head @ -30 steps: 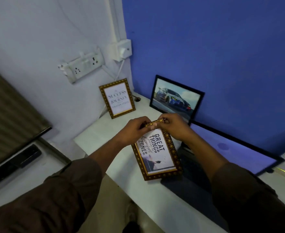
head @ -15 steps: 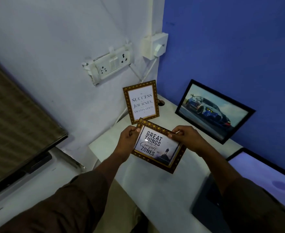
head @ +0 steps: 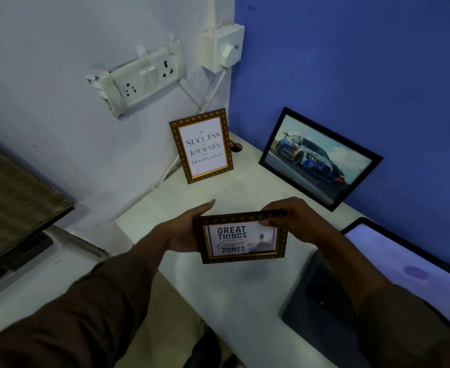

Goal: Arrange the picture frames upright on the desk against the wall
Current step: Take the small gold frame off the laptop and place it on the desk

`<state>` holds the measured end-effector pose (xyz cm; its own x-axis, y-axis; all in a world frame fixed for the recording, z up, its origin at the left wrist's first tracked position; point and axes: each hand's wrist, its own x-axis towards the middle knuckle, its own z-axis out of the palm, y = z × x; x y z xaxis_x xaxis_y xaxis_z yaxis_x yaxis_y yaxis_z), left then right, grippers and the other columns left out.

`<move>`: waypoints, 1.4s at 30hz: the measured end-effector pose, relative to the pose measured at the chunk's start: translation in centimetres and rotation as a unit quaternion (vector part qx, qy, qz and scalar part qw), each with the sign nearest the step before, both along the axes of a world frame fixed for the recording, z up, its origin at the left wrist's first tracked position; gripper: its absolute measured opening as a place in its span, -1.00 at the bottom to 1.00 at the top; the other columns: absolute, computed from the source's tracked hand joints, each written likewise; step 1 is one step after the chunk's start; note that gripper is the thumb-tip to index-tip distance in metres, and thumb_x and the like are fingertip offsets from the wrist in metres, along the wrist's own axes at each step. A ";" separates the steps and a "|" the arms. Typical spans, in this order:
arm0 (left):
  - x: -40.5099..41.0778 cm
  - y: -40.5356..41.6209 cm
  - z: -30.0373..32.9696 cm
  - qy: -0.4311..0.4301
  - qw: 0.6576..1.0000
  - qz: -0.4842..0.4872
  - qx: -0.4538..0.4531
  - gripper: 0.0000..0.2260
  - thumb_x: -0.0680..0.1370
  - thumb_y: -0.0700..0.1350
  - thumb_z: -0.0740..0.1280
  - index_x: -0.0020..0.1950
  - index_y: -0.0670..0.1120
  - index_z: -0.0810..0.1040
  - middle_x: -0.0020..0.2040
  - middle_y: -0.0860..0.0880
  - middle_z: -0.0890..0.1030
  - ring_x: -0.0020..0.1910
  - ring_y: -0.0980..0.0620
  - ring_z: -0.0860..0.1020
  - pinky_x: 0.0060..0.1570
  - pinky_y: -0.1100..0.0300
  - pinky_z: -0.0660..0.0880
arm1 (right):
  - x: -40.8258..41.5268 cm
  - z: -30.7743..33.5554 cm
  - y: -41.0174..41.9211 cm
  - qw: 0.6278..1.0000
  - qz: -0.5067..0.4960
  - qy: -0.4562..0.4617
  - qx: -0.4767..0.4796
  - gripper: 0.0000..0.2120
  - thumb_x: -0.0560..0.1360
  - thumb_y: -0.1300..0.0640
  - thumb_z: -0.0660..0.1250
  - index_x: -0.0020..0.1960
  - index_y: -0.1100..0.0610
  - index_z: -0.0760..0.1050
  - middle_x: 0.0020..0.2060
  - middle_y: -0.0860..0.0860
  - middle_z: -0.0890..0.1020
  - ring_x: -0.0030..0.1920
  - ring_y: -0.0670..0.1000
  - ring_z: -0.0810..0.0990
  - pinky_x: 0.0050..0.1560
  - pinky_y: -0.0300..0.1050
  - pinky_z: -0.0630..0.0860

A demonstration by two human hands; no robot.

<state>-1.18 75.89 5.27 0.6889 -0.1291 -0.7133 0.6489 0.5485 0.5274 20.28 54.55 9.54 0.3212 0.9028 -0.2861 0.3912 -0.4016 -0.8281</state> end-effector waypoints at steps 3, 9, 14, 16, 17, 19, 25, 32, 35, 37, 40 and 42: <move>0.8 -0.6 0.7 0.026 0.996 -0.079 0.017 -0.41 0.59 0.29 0.25 0.42 -0.12 0.55 0.37 -0.22 0.59 0.39 -0.23 0.52 0.51 -0.17 0.30 | 0.0 -0.3 -0.7 1.000 0.026 0.001 -0.015 -0.86 0.54 0.17 0.48 0.06 -0.01 0.73 -0.12 -0.12 0.77 -0.11 -0.18 0.72 -0.09 -0.33 0.58; 3.5 -1.2 0.6 0.053 0.985 -0.153 0.051 -0.37 0.54 0.35 0.28 0.39 -0.11 0.55 0.31 -0.22 0.63 0.23 -0.19 0.61 0.47 -0.14 0.37 | 0.6 -1.2 -0.6 0.999 0.042 -0.007 -0.005 -0.85 0.54 0.18 0.48 0.10 0.08 0.73 -0.08 -0.02 0.77 -0.10 -0.17 0.71 -0.09 -0.31 0.59; 4.3 0.3 -1.0 0.005 0.999 -0.030 0.020 -0.40 0.57 0.34 0.23 0.47 -0.01 0.51 0.44 -0.21 0.53 0.45 -0.27 0.46 0.47 -0.21 0.35 | 2.5 -2.4 -0.2 1.000 0.017 0.010 -0.007 -0.83 0.55 0.20 0.47 0.13 0.14 0.73 -0.10 -0.05 0.76 -0.11 -0.20 0.71 -0.13 -0.37 0.55; 4.9 1.0 -1.6 0.004 1.000 -0.010 0.014 -0.35 0.55 0.39 0.22 0.47 -0.02 0.52 0.45 -0.23 0.51 0.46 -0.30 0.44 0.47 -0.24 0.34 | 3.0 -3.2 0.3 1.000 -0.001 0.025 -0.008 -0.82 0.54 0.22 0.47 0.13 0.17 0.72 -0.12 -0.04 0.75 -0.15 -0.23 0.69 -0.18 -0.40 0.52; 5.3 1.5 -2.0 0.006 1.000 -0.001 0.012 -0.32 0.53 0.41 0.22 0.46 -0.02 0.52 0.45 -0.23 0.51 0.46 -0.31 0.43 0.47 -0.25 0.33 | 3.3 -3.7 0.8 0.999 -0.009 0.030 -0.009 -0.82 0.54 0.22 0.47 0.13 0.17 0.73 -0.12 -0.03 0.76 -0.16 -0.23 0.69 -0.18 -0.40 0.52; 6.1 2.5 -2.6 0.010 1.000 0.011 0.012 -0.27 0.49 0.45 0.22 0.45 -0.02 0.53 0.45 -0.25 0.51 0.46 -0.33 0.43 0.48 -0.28 0.29 | 3.9 -4.6 1.7 0.999 -0.025 0.043 -0.013 -0.83 0.53 0.23 0.48 0.11 0.18 0.73 -0.13 0.00 0.76 -0.18 -0.22 0.69 -0.18 -0.38 0.53; 7.9 5.8 -4.2 0.022 1.000 0.017 -0.006 -0.23 0.45 0.48 0.23 0.47 -0.02 0.51 0.44 -0.27 0.52 0.44 -0.36 0.44 0.46 -0.30 0.30 | 4.9 -7.1 4.3 0.993 -0.070 0.090 -0.007 -0.84 0.51 0.27 0.50 0.09 0.22 0.73 -0.21 -0.07 0.75 -0.22 -0.20 0.68 -0.20 -0.36 0.54; 10.2 7.5 -5.9 0.023 0.999 0.040 0.015 -0.24 0.52 0.46 0.14 0.44 -0.09 0.51 0.38 -0.30 0.56 0.36 -0.34 0.54 0.31 -0.22 0.50 | 6.0 -8.8 5.4 0.985 -0.106 0.136 -0.007 -0.83 0.52 0.30 0.48 0.09 0.16 0.73 -0.14 -0.02 0.78 -0.12 -0.10 0.72 -0.14 -0.27 0.61; 10.8 7.9 -6.9 0.075 0.995 -0.035 0.049 -0.23 0.47 0.41 0.32 0.40 -0.18 0.49 0.39 -0.32 0.54 0.30 -0.28 0.59 0.42 -0.22 0.42 | 6.1 -8.9 6.2 0.984 -0.104 0.140 -0.014 -0.82 0.53 0.35 0.45 0.12 0.22 0.70 -0.16 -0.06 0.76 -0.15 -0.17 0.72 -0.18 -0.33 0.59; 11.0 8.1 -7.5 0.081 0.995 -0.051 0.037 -0.22 0.46 0.40 0.35 0.45 -0.15 0.48 0.38 -0.29 0.56 0.35 -0.28 0.56 0.41 -0.20 0.43 | 6.1 -9.1 6.5 0.985 -0.100 0.138 -0.021 -0.82 0.53 0.33 0.46 0.12 0.22 0.71 -0.14 -0.02 0.77 -0.13 -0.16 0.73 -0.16 -0.32 0.59; 11.3 8.8 -8.3 0.049 0.999 0.007 0.013 -0.26 0.49 0.36 0.34 0.48 -0.13 0.45 0.42 -0.30 0.52 0.38 -0.31 0.52 0.39 -0.22 0.43 | 6.4 -9.4 6.7 0.985 -0.106 0.132 -0.022 -0.82 0.53 0.27 0.47 0.11 0.14 0.73 -0.07 0.06 0.79 -0.07 -0.05 0.74 -0.05 -0.17 0.65; 11.3 9.0 -8.6 0.026 0.999 0.036 0.006 -0.26 0.49 0.35 0.34 0.48 -0.14 0.44 0.43 -0.29 0.51 0.41 -0.33 0.49 0.42 -0.25 0.39 | 6.7 -9.5 6.9 0.984 -0.114 0.134 -0.022 -0.83 0.53 0.25 0.48 0.11 0.12 0.74 -0.06 0.06 0.79 -0.06 -0.02 0.74 0.00 -0.06 0.65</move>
